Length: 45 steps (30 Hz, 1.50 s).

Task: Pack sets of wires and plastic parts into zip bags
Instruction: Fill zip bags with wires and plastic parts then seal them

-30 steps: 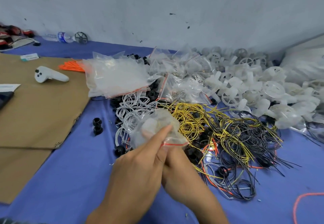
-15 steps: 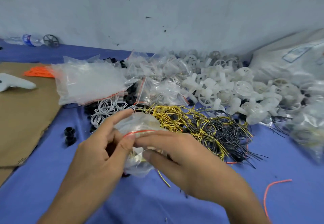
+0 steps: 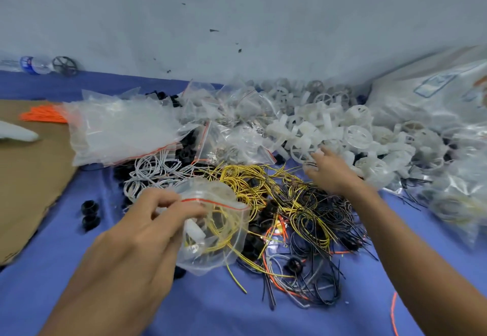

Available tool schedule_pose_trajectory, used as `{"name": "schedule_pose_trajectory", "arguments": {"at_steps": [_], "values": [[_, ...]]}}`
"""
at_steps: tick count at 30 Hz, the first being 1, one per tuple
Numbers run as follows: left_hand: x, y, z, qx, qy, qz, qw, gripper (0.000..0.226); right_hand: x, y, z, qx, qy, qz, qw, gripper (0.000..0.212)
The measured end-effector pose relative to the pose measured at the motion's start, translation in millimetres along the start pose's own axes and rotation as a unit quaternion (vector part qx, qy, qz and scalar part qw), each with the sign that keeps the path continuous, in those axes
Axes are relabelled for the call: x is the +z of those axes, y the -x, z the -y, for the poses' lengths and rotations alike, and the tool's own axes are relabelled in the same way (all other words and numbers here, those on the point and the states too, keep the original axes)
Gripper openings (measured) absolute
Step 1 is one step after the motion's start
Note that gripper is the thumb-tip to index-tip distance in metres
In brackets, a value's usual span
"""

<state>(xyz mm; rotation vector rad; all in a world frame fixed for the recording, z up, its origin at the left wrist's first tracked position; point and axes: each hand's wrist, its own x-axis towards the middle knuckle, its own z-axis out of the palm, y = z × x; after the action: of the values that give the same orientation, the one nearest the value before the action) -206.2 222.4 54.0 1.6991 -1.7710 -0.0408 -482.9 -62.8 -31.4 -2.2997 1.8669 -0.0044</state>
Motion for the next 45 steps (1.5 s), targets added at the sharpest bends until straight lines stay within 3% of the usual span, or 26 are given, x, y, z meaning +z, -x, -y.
{"name": "schedule_pose_trajectory", "arguments": {"at_steps": [1, 5, 8, 12, 17, 20, 23, 25, 28, 31, 33, 36, 41, 45], "values": [[0.4, 8.8, 3.2, 0.007, -0.043, -0.007, 0.999, 0.027, 0.4, -3.3, -0.4, 0.008, -0.014, -0.015, 1.000, 0.051], [-0.2, 5.7, 4.2, -0.028, -0.044, 0.036, 0.998, 0.045, -1.8, -4.9, -3.7, 0.022, -0.035, -0.008, 0.999, 0.043], [1.6, 10.1, 6.8, -0.025, -0.097, 0.066, 0.993, 0.071, -8.0, -2.6, -4.4, 0.013, -0.042, -0.015, 0.999, 0.038], [-2.1, 9.2, 10.5, -0.058, -0.119, 0.113, 0.985, 0.103, -24.9, 2.4, -9.5, 0.020, -0.053, -0.158, 0.986, 0.041], [1.4, 3.5, 6.5, -0.098, -0.072, 0.148, 0.981, 0.111, -57.5, 22.1, -18.2, -0.036, -0.074, -0.324, 0.943, 0.042], [6.4, 2.2, 3.0, -0.090, -0.018, 0.143, 0.986, 0.113, -77.4, 35.3, -18.7, -0.064, -0.107, -0.345, 0.930, 0.040], [10.0, 0.8, 3.2, -0.081, 0.039, 0.140, 0.986, 0.115, -92.4, 55.6, -7.5, -0.093, -0.223, -0.356, 0.903, 0.035], [12.0, 0.1, 4.3, -0.073, 0.059, 0.142, 0.985, 0.116, -98.8, 80.8, 6.9, -0.133, -0.383, -0.325, 0.854, 0.032], [14.1, -0.7, 6.5, -0.066, 0.080, 0.150, 0.983, 0.116, -95.2, 132.0, 31.0, -0.222, -0.578, -0.181, 0.764, 0.025], [16.3, 0.1, 7.9, -0.056, 0.091, 0.159, 0.981, 0.114, -77.0, 171.1, 59.3, -0.275, -0.668, -0.002, 0.691, 0.024], [17.2, -0.3, 6.1, -0.058, 0.092, 0.175, 0.978, 0.109, -62.1, 183.7, 81.0, -0.277, -0.686, 0.086, 0.668, 0.024], [14.8, -1.2, 6.3, -0.059, 0.071, 0.193, 0.977, 0.105, -43.5, 187.0, 104.9, -0.246, -0.674, 0.138, 0.682, 0.027], [7.9, 3.5, 10.9, -0.023, 0.037, 0.225, 0.973, 0.111, -37.8, 187.7, 123.3, -0.240, -0.531, 0.021, 0.812, 0.038], [6.9, 3.3, 1.8, -0.020, -0.067, 0.260, 0.963, 0.110, -31.9, 197.3, 146.2, -0.337, -0.276, -0.068, 0.898, 0.035]]}}
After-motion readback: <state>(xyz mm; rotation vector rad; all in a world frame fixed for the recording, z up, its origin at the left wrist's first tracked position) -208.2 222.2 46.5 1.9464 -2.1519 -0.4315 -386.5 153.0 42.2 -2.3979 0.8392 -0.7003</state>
